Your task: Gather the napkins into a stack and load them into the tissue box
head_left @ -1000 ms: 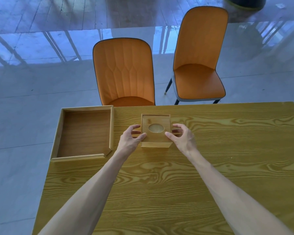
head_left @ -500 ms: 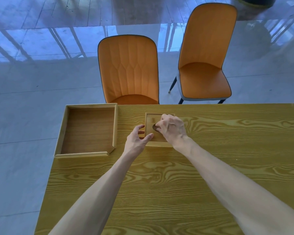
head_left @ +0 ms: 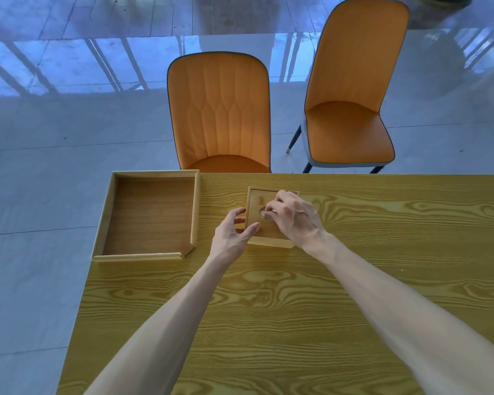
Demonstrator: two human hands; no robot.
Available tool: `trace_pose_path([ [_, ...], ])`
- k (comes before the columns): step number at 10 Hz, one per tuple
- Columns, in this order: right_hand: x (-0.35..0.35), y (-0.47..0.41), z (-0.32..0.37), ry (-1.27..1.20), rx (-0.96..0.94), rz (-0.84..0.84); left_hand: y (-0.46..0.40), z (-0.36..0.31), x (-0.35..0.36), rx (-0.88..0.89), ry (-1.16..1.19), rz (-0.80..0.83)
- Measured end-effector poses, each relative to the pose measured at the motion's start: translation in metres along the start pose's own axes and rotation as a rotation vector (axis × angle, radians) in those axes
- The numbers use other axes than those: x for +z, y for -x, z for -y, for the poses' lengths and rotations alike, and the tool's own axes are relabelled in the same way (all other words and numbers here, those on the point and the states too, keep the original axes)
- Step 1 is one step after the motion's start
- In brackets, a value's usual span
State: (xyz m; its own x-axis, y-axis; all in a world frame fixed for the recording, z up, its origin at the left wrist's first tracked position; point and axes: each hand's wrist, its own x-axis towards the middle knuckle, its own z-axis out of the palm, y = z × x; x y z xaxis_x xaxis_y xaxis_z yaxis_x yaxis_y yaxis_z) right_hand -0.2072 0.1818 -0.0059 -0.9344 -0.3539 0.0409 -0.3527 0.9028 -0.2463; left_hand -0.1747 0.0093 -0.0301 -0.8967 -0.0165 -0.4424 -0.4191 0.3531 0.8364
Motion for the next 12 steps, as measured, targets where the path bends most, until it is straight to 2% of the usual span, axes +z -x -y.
trace_pose_path([
  [1,0.001,0.011,-0.001,-0.152,0.092,-0.072,0.000,0.000,0.001,-0.006,0.013,-0.002],
  [6,0.010,0.028,-0.007,-0.664,0.338,-0.223,0.002,0.000,0.001,-0.006,0.032,0.003],
  [10,0.013,0.034,-0.007,-0.741,0.346,-0.262,0.002,0.002,0.001,-0.024,0.050,0.011],
  [11,0.011,0.036,-0.007,-0.765,0.347,-0.286,0.000,0.000,-0.002,-0.084,0.001,0.046],
  [12,0.001,0.037,-0.008,-0.758,0.393,-0.294,0.000,-0.008,-0.010,-0.183,-0.163,0.179],
])
